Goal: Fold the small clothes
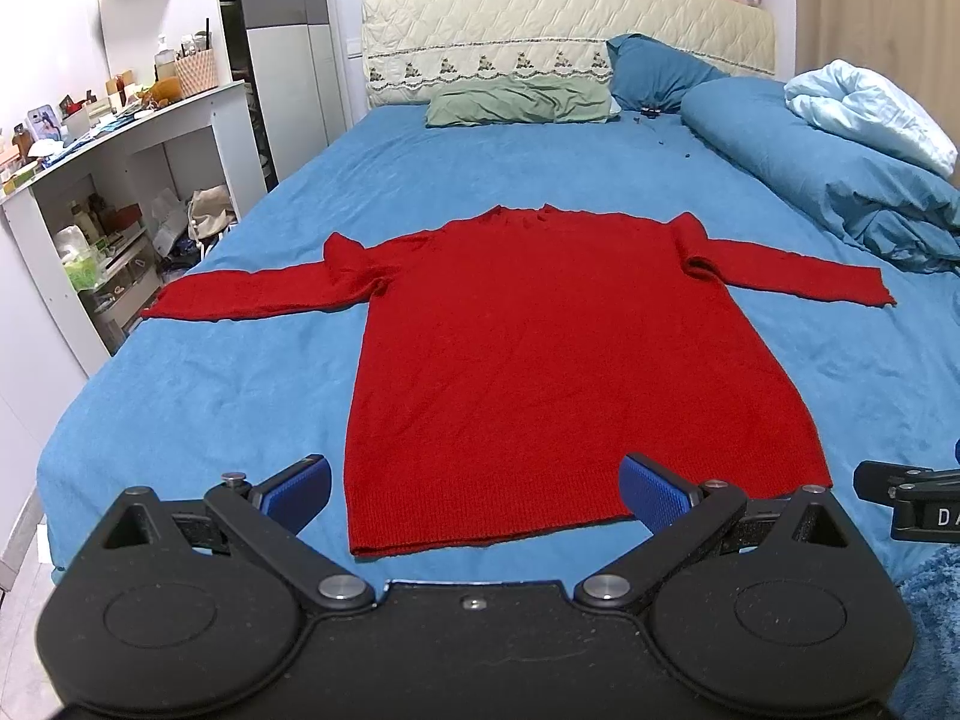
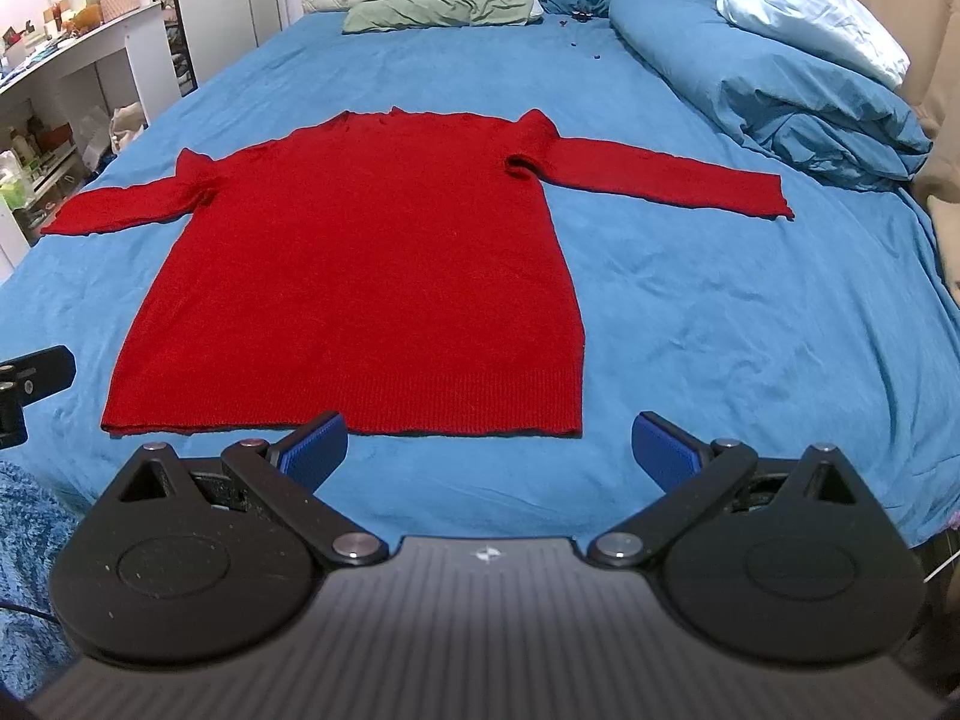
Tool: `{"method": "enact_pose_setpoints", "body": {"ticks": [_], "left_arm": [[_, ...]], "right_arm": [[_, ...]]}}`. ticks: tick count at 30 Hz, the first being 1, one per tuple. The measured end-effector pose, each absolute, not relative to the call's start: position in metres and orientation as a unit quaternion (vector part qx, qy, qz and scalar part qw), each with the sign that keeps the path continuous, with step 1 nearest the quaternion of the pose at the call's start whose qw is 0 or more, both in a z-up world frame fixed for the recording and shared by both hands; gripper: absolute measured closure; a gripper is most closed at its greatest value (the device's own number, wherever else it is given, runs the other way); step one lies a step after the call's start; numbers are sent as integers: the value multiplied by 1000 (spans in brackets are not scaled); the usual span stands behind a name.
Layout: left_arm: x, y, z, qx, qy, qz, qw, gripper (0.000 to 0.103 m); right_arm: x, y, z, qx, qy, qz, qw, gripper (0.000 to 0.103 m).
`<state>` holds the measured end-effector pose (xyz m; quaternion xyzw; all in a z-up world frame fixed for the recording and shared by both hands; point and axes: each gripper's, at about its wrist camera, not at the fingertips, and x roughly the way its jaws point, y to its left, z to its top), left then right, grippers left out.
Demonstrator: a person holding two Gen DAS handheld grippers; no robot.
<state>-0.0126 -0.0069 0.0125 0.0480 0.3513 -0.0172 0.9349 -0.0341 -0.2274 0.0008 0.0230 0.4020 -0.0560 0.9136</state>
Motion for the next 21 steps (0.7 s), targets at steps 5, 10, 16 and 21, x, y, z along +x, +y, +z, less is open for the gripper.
{"method": "enact_pose_setpoints", "body": {"ticks": [5, 10, 16, 21], "left_arm": [[-13, -5, 14, 48, 351, -17, 935, 0], [-13, -4, 14, 46, 350, -17, 935, 0], [-14, -3, 14, 45, 350, -18, 935, 0], [-14, -2, 15, 46, 348, -15, 936, 0]], "right_arm": [[-35, -228, 1, 23, 402, -56, 914, 0], [-35, -227, 1, 24, 402, -53, 914, 0], [-35, -227, 1, 24, 401, -53, 914, 0], [-35, -227, 1, 24, 402, -52, 914, 0]]}}
